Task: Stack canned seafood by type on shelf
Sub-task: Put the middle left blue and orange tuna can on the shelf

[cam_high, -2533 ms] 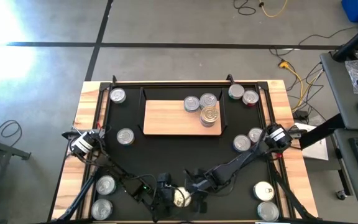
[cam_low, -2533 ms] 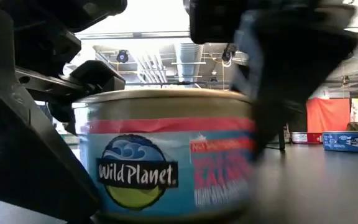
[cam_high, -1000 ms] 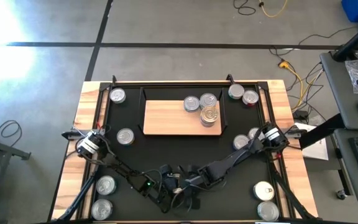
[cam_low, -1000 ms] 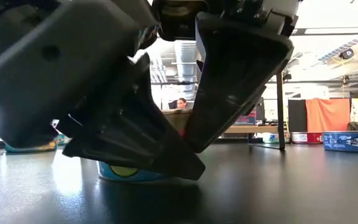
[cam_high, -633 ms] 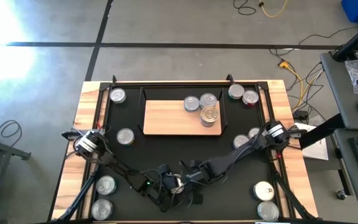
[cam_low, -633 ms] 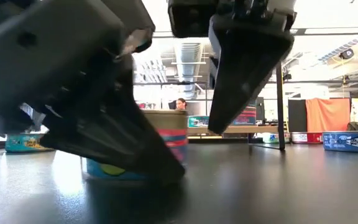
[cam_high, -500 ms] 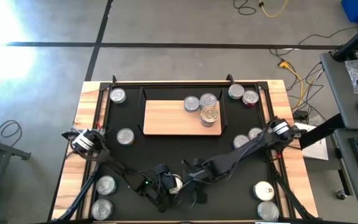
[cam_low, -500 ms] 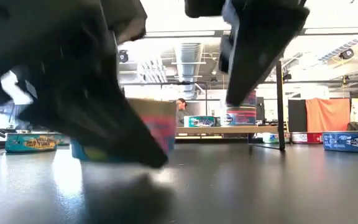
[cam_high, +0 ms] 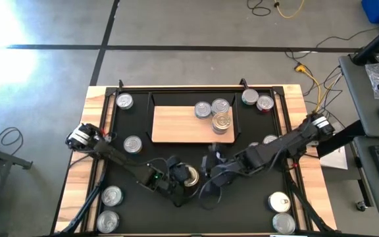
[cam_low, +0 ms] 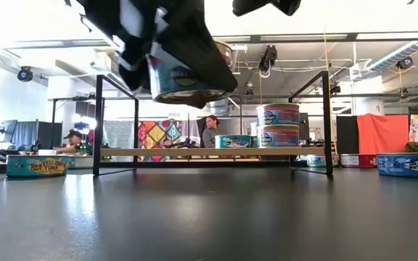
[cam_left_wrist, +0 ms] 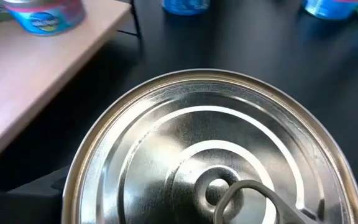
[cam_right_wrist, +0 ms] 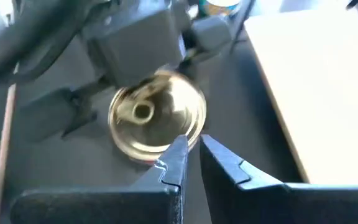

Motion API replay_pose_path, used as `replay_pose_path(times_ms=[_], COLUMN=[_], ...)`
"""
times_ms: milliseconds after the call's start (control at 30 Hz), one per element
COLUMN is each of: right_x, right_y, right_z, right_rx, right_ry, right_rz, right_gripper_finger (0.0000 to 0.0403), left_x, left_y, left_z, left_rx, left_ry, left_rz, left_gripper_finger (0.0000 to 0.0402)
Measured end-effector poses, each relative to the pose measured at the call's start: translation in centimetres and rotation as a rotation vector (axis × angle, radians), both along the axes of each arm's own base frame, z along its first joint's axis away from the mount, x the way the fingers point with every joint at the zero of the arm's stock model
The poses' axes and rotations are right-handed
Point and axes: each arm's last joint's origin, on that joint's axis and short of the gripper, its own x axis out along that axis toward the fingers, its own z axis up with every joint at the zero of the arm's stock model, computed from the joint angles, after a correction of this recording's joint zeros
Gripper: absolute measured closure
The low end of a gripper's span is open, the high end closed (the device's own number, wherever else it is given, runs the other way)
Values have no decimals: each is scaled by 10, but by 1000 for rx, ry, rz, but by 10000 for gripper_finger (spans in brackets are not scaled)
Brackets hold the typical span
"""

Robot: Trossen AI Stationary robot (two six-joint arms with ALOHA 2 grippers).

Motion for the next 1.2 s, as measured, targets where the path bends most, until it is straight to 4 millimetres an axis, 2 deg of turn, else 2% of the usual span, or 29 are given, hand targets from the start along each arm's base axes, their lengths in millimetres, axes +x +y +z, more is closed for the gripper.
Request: replay_pose_path(times_ms=[100, 267, 433, 600, 700, 833, 933, 1033, 1200], right_x=[1, 8, 9, 4, 5, 4, 4, 4, 5], right_y=[-14, -43, -68, -93, -114, -148, -173, -193, -211], right_z=[5, 3, 4, 17, 19, 16, 11, 0, -26], right_rx=[-47, -127, -121, -197, -251, -262, -191, -112, -46], right_ry=[-2, 56, 114, 104, 112, 143, 127, 71, 20], right_rz=[9, 23, 95, 130, 129, 89, 100, 124, 133], right_gripper_finger=[369, 369, 369, 369, 369, 369, 369, 369, 369], left_x=[8, 19, 25, 34, 38, 37, 36, 34, 30], left_y=[21, 58, 86, 125, 150, 178, 191, 195, 196], left_z=[6, 10, 12, 27, 37, 40, 37, 28, 17], left_rx=[29, 22, 17, 28, 27, 43, 32, 11, -7], left_ry=[-1, 11, 15, 40, 72, 120, 119, 106, 77], left_rz=[28, 86, 143, 167, 187, 214, 227, 210, 223], left_gripper_finger=[32, 30, 29, 29, 29, 29, 29, 29, 29])
